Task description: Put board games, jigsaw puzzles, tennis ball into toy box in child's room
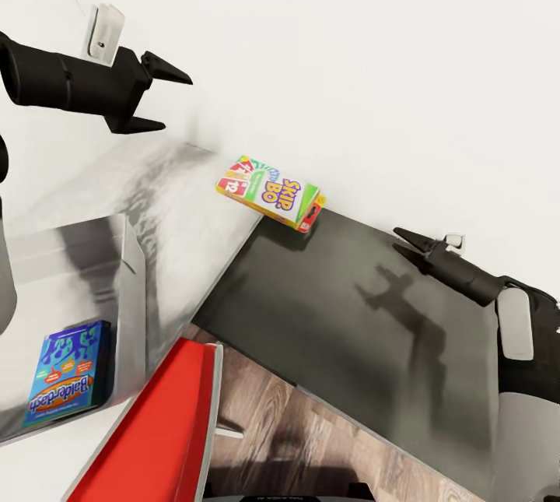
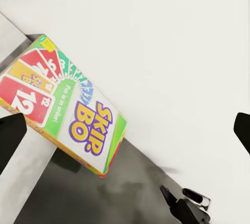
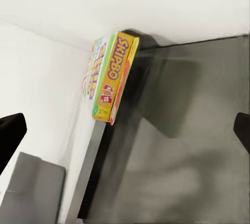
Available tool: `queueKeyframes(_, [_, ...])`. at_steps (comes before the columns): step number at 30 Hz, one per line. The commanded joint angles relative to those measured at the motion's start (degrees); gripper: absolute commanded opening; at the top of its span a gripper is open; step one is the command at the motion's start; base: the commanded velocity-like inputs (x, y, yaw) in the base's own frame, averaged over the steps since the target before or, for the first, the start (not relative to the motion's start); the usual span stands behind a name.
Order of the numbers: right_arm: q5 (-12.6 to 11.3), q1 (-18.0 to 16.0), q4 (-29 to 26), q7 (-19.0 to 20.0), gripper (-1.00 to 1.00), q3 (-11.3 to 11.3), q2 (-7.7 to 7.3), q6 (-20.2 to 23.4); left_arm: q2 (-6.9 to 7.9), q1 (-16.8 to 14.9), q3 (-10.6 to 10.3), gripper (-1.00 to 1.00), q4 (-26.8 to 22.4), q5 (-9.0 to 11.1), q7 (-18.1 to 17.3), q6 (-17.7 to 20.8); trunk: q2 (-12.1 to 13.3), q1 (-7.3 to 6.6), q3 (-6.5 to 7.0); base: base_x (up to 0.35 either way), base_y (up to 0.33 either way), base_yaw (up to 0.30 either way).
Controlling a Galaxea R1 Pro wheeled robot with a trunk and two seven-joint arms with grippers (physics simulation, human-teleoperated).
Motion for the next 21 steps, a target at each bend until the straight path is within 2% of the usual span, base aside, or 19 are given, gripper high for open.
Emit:
queueKeyframes(1, [0.12, -0.07, 0.56, -0.23, 1.00, -0.09, -0.02, 0.25, 0.02, -0.08, -0.01, 1.00, -0.01, 0.26, 0.40, 0.49, -0.02, 0.00, -0.04, 0.000, 0.000, 0.000])
queueKeyframes(5, [-0.07, -1.50, 4.67, -1.75, 1.00, -0.13, 0.05, 0.25, -0.03, -0.40, 0.01, 1.00, 0.01, 0.26, 0.31, 0.39, -0.02, 0.00, -0.04, 0.000, 0.000, 0.000])
queueKeyframes(8, [0.12, -4.35, 9.21, -2.40, 1.00, 0.07, 0.64, 0.25, -0.16, -0.83, -0.04, 1.00, 0.00, 0.26, 0.25, 0.35, -0.02, 0.00, -0.04, 0.000, 0.000, 0.000])
queueKeyframes(12, [0.14, -6.50, 13.20, -2.69, 1.00, 0.44, 2.16, -4.22, -0.52, -1.06, -0.11, 1.00, 0.00, 0.26, 0.29, 0.32, -0.02, 0.00, -0.04, 0.000, 0.000, 0.000])
queueKeyframes(15, [0.12, -7.12, 14.41, -2.70, 1.00, 1.06, 3.77, -6.88, -0.60, -1.17, -0.10, 1.00, 0.02, 0.26, 0.38, 0.40, -0.02, 0.00, -0.04, 0.000, 0.000, 0.000])
queueKeyframes(16, [0.14, -7.28, 14.71, -2.71, 1.00, 1.77, 4.92, -7.56, -0.57, -1.20, -0.09, 1.00, 0.01, 0.26, 0.42, 0.43, -0.02, 0.00, -0.04, 0.000, 0.000, 0.000])
queueKeyframes(19, [0.17, -7.44, 15.02, -2.75, 1.00, 3.21, 6.63, -8.33, -0.58, -1.26, -0.08, 1.00, 0.02, 0.26, 0.45, 0.50, -0.02, 0.00, -0.04, 0.000, 0.000, 0.000])
queueKeyframes(21, [0.18, -7.52, 15.17, -2.82, 1.00, 5.12, 7.99, -8.95, -0.59, -1.28, -0.07, 1.00, 0.04, 0.26, 0.47, 0.55, -0.02, 0.00, -0.04, 0.000, 0.000, 0.000])
